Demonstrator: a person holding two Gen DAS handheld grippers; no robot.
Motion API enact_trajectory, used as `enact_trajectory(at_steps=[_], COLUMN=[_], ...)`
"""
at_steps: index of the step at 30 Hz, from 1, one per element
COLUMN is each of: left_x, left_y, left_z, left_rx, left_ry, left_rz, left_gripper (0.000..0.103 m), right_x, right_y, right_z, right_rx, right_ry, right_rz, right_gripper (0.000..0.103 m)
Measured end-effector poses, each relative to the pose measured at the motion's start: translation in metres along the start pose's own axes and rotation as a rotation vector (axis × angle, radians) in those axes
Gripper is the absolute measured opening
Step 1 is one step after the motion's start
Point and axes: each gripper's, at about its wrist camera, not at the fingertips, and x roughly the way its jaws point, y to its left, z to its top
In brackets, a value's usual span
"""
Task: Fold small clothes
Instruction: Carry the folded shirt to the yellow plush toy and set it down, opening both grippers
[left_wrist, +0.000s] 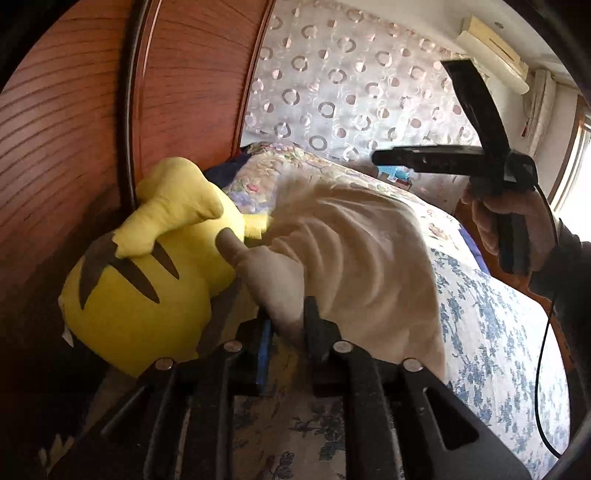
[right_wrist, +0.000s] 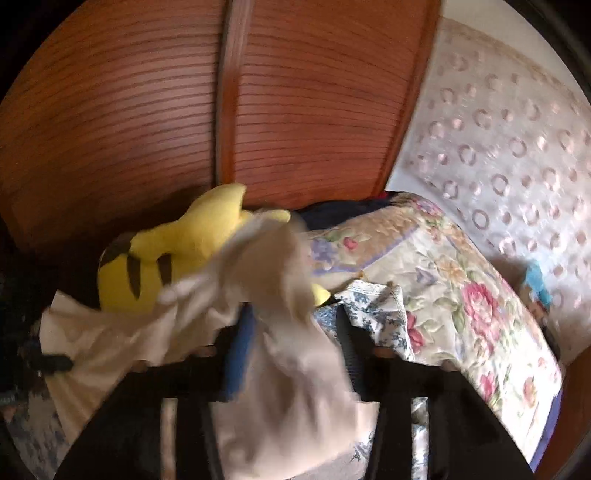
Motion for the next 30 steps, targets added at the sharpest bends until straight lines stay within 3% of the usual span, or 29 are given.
enact_trajectory(at_steps=[1, 3, 5, 6, 8, 11, 14, 18, 24, 30], left_x=[-0.003, -0.010, -0.019, -0.022, -0.030, -0.042, -0.051, -0.063, -0.074, -0.085], left_y=[-0.001, -0.002, -0.007, -0.009, -0.014, -0.025, -0.038, -0.059, -0.090, -0.120], left_z=[0.000, 0.001, 0.003, 0.003, 0.005, 0.007, 0.005, 0.002, -0.003, -0.013], left_rx=[0.007, 0.022, 0.044, 0.056, 0.077, 0.116, 0.144, 0.181, 0.224, 0.274], left_ry=[-0.009, -0.030, -0.050, -0.057, -0.083, -0.119, -0.142, -0.161, -0.172, -0.168], left_rz=[-0.001, -0.009, -0.001, 0.005, 0.008, 0.029, 0.011, -0.020, -0.056, -0.077], left_gripper=[0.027, 0.045, 0.053, 0.066, 0.082, 0.084, 0.092, 0.102, 0.102, 0.103], right_x=[0.000, 0.000, -0.009, -0.014, -0.025, -0.051, -0.078, -0.122, -0.184, -0.227], right_y=[-0.004, -0.004, -0.007, -0.008, -0.004, 0.001, 0.012, 0.030, 0.056, 0.080], right_z=[-0.003, -0.009, -0.020, -0.025, -0.033, -0.053, -0.074, -0.106, -0.153, -0.193], right_rx=[0.023, 0.052, 0.087, 0.106, 0.137, 0.189, 0.239, 0.287, 0.357, 0.426], right_ry=[-0.002, -0.001, -0.012, -0.019, -0.037, -0.063, -0.091, -0.129, -0.174, -0.197], right_rz=[-0.008, -0.031, -0.050, -0.054, -0.051, -0.066, -0.077, -0.089, -0.142, -0.208], right_gripper=[0.052, 0.052, 0.052, 0.052, 0.052, 0.052, 0.054, 0.067, 0.081, 0.086])
